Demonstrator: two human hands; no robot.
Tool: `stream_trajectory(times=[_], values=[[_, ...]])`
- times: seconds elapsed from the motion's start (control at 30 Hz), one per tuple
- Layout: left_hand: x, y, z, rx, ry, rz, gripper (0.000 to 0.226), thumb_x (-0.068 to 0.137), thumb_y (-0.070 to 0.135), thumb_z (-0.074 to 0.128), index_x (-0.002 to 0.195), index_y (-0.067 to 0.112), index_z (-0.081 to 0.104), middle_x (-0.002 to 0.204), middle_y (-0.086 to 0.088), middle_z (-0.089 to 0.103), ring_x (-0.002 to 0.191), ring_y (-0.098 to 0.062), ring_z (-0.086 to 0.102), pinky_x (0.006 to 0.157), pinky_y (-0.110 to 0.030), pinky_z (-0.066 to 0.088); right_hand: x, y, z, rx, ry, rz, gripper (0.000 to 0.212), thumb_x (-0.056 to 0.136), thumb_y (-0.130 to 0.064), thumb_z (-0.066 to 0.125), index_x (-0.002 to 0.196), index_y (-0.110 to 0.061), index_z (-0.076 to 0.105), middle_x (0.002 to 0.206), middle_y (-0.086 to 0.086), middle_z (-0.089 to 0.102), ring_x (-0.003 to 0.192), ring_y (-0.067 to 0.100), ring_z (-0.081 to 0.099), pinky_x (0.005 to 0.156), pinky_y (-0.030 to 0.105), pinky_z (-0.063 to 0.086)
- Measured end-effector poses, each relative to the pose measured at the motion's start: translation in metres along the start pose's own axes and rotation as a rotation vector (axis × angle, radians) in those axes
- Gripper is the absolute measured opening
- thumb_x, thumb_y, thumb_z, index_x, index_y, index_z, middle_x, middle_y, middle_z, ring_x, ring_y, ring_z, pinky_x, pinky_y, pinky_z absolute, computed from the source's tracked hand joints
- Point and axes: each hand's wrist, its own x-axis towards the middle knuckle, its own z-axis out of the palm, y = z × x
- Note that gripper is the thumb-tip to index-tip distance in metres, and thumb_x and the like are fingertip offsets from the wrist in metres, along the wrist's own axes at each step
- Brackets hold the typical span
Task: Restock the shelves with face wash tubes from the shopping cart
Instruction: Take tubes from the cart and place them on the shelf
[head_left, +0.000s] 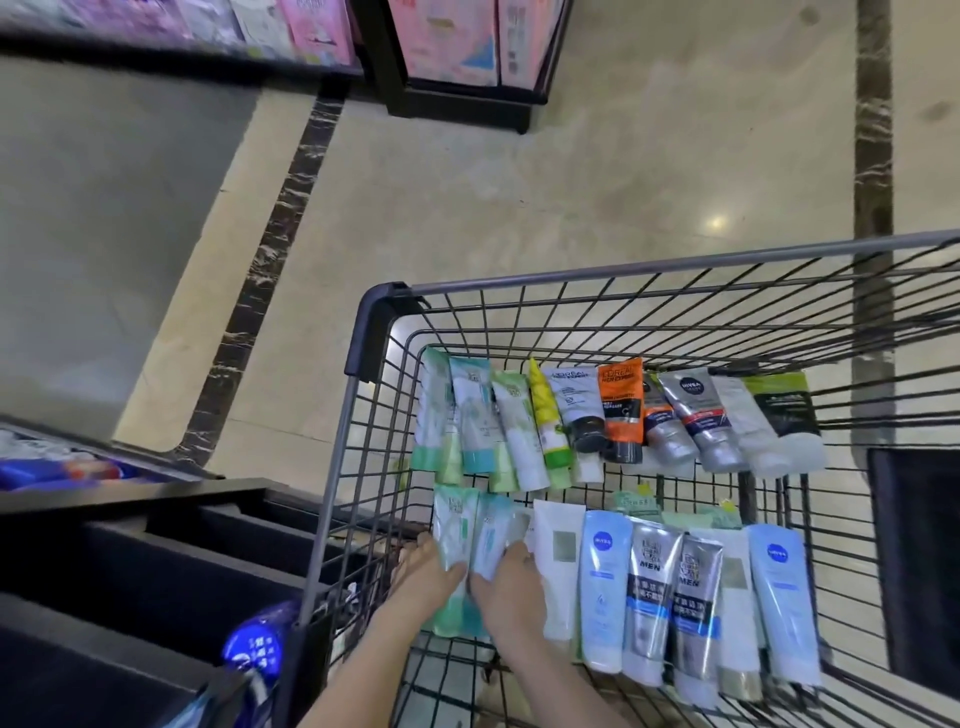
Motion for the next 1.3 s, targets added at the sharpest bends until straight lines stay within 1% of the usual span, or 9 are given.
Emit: stream_trajectory(times=[0.13, 0.27, 0.43, 0.63, 0.8, 1.03, 1.13, 1.2, 1.3], values=[[-0.007, -0.001, -0.002, -0.003, 0.028, 0.025, 0.061, 0.096, 0.032, 0.044, 0.144, 0.003, 0.018, 0.150, -0.013, 0.025, 0.136, -0.026, 0.030, 0.106, -0.032, 0.031, -0.005, -0.003, 0.001, 0.041, -0.003, -0.027, 0.031, 0.089, -0.026, 0.056, 0.111, -0.012, 0.039, 0.112, 0.005, 0.061, 0.101, 0.022, 0.060, 0.083, 0.030, 0.050], [-0.015, -0.001, -0.006, -0.085, 0.069, 0.056, 0.042, 0.093, 0.028, 0.051, 0.130, 0.011, 0.041, 0.128, -0.006, 0.051, 0.102, -0.018, 0.052, 0.088, -0.025, 0.045, -0.008, -0.005, -0.009, 0.145, -0.038, -0.063, 0.023, 0.090, -0.020, 0.056, 0.102, -0.015, 0.036, 0.114, 0.006, 0.058, 0.103, 0.021, 0.058, 0.079, 0.023, 0.044], [-0.039, 0.008, -0.020, -0.216, 0.128, 0.105, 0.039, 0.090, 0.019, 0.058, 0.124, 0.006, 0.042, 0.123, -0.009, 0.059, 0.112, -0.023, 0.057, 0.078, -0.020, 0.042, -0.021, -0.004, -0.036, 0.245, -0.070, -0.099, 0.026, 0.087, -0.016, 0.057, 0.100, -0.017, 0.035, 0.112, 0.007, 0.060, 0.101, 0.023, 0.059, 0.076, 0.024, 0.043], [-0.085, 0.017, -0.038, -0.435, 0.272, 0.211, 0.037, 0.085, 0.029, 0.066, 0.115, 0.020, 0.046, 0.108, -0.001, 0.066, 0.088, -0.019, 0.065, 0.078, -0.033, 0.054, -0.053, -0.013, -0.082, 0.478, -0.014, -0.156, 0.028, 0.088, -0.011, 0.059, 0.107, -0.014, 0.039, 0.099, 0.006, 0.057, 0.079, 0.013, 0.055, 0.062, 0.019, 0.044], [-0.134, 0.032, -0.056, -0.729, 0.393, 0.327, 0.038, 0.083, 0.023, 0.068, 0.116, 0.018, 0.048, 0.098, 0.001, 0.063, 0.080, -0.015, 0.064, 0.065, -0.025, 0.052, -0.091, -0.033, -0.129, 0.658, 0.022, -0.306, 0.029, 0.091, -0.009, 0.057, 0.114, -0.012, 0.041, 0.099, 0.007, 0.056, 0.080, 0.014, 0.057, 0.062, 0.021, 0.046], [-0.229, 0.053, -0.062, -1.027, 0.620, 0.526, 0.030, 0.084, 0.013, 0.067, 0.108, 0.017, 0.048, 0.089, 0.000, 0.062, 0.066, 0.000, 0.060, 0.045, -0.008, 0.041, -0.171, -0.052, -0.188, 0.802, 0.042, -0.585, 0.021, 0.091, -0.010, 0.056, 0.109, -0.016, 0.048, 0.099, 0.011, 0.058, 0.087, 0.023, 0.059, 0.084, 0.042, 0.050], [-0.276, 0.057, -0.060, -1.129, 0.719, 0.613, 0.025, 0.084, 0.011, 0.067, 0.102, 0.018, 0.052, 0.086, 0.005, 0.061, 0.064, 0.005, 0.059, 0.050, -0.008, 0.045, -0.208, -0.055, -0.206, 0.856, 0.023, -0.682, 0.025, 0.090, -0.008, 0.056, 0.115, -0.010, 0.050, 0.100, 0.012, 0.061, 0.087, 0.024, 0.060, 0.078, 0.038, 0.051], [-0.307, 0.056, -0.060, -1.189, 0.787, 0.669, 0.019, 0.083, 0.014, 0.068, 0.091, 0.025, 0.055, 0.090, 0.005, 0.065, 0.075, -0.004, 0.063, 0.068, -0.023, 0.054, -0.237, -0.056, -0.219, 0.902, -0.011, -0.752, 0.024, 0.091, -0.005, 0.054, 0.114, -0.010, 0.051, 0.096, 0.010, 0.062, 0.082, 0.022, 0.059, 0.070, 0.034, 0.050], [-0.354, 0.051, -0.057, -1.282, 0.861, 0.763, 0.020, 0.083, 0.017, 0.068, 0.092, 0.030, 0.056, 0.096, 0.002, 0.067, 0.086, -0.018, 0.066, 0.079, -0.039, 0.055, -0.282, -0.054, -0.232, 0.910, -0.065, -0.871, 0.021, 0.092, -0.006, 0.053, 0.111, -0.013, 0.053, 0.097, 0.008, 0.064, 0.083, 0.019, 0.060, 0.078, 0.038, 0.049]])
